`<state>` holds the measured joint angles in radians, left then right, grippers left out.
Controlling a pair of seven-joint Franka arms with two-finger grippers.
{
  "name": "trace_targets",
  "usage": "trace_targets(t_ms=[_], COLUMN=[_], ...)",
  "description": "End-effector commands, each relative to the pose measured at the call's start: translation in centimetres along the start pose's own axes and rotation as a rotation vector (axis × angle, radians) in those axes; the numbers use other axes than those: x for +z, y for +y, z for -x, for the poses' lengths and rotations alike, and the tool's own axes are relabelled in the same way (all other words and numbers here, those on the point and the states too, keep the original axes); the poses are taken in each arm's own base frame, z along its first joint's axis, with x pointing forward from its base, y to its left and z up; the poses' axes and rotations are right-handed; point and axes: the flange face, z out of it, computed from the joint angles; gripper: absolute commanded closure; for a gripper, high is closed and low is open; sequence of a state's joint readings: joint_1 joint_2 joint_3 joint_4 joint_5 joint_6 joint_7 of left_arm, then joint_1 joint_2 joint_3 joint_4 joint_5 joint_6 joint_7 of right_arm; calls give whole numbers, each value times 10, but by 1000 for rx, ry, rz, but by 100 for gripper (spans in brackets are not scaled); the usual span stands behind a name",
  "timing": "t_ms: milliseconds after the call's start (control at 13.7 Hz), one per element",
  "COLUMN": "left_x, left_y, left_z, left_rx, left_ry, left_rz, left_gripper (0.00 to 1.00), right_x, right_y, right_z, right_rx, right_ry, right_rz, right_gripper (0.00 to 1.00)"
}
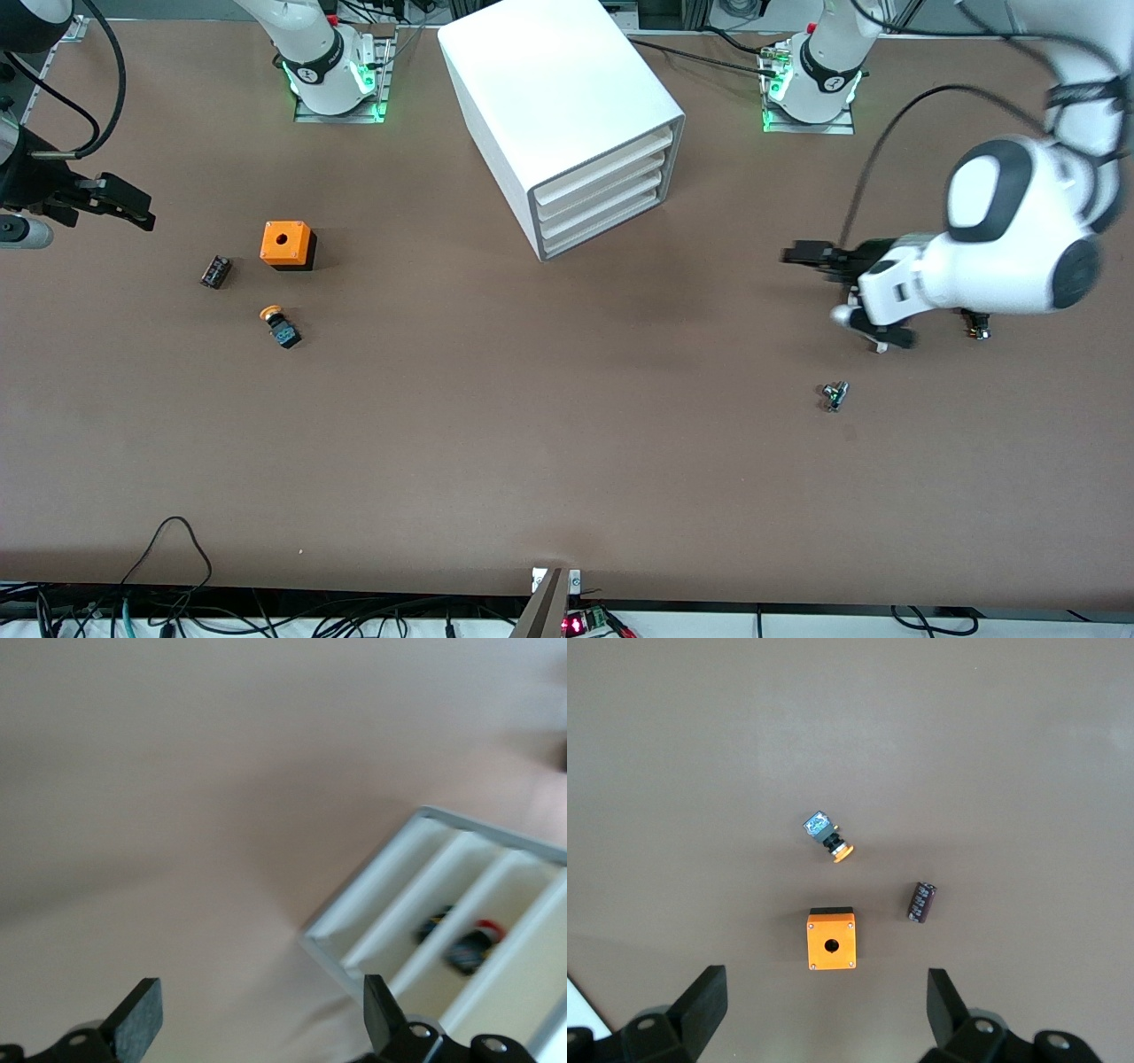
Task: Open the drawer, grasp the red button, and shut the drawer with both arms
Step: 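Hook the left gripper onto the bottom drawer's front edge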
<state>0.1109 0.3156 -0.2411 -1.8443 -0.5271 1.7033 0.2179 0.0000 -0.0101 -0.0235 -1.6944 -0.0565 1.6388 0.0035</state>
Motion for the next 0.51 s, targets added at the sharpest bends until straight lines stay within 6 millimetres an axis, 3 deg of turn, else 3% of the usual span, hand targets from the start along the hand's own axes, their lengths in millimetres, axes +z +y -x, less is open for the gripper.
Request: trace_targets(t_ms=[0, 292, 438], left_x=[75, 171, 199], left_y=[19, 53, 67], left_z=[5, 21, 30], left_rx=[-13, -7, -24], left_ry=[-45, -91, -86], left_rz=[137, 164, 205], left_gripper=[0, 1, 1], right_x=[7, 24, 23], right_y=[-18, -47, -57], right_z=[-2, -9, -8], right_rx=[-46, -98, -93], right_ry=[-20, -60, -60], right_rz=[-1, 4, 4], right_gripper=[0, 0, 0])
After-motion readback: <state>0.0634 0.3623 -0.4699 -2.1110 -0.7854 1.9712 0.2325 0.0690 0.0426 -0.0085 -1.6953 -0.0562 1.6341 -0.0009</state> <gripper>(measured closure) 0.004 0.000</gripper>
